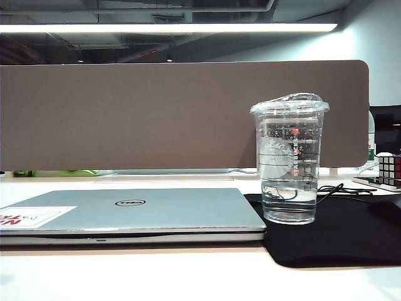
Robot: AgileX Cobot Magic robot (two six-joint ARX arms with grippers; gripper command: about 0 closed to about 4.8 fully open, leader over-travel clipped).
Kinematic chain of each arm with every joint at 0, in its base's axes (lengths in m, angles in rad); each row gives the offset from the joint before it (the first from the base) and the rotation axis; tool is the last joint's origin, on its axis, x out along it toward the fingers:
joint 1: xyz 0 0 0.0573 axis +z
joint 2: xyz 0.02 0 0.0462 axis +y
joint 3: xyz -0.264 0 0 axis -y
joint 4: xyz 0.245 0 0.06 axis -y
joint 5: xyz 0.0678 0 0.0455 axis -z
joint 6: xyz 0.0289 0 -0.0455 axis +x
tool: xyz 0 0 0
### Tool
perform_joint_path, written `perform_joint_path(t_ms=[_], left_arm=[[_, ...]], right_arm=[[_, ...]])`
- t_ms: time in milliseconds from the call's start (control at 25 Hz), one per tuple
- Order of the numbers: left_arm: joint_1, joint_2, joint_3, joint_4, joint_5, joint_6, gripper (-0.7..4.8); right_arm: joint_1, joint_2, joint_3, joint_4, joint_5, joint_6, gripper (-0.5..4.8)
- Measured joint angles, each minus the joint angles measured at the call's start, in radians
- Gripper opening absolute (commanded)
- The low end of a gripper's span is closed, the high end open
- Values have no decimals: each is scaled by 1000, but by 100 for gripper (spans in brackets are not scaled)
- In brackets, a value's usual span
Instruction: Pick up the coffee cup and place it on the right side of the laptop.
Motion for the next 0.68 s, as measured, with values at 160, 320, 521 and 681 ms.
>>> perform_joint_path(t_ms=[160, 320, 521, 681], left_arm=[[0, -5, 2, 22, 16, 73, -5], [0, -4, 1, 20, 34, 108, -5], [1, -4, 1, 20, 43, 108, -5], [1, -4, 1, 20, 43, 108, -5]], right_arm=[[0, 0, 0, 1, 0, 0, -1], [0, 0, 0, 1, 0, -3, -1], [0, 0, 0, 1, 0, -3, -1], [0, 0, 0, 1, 0, -3, -1]])
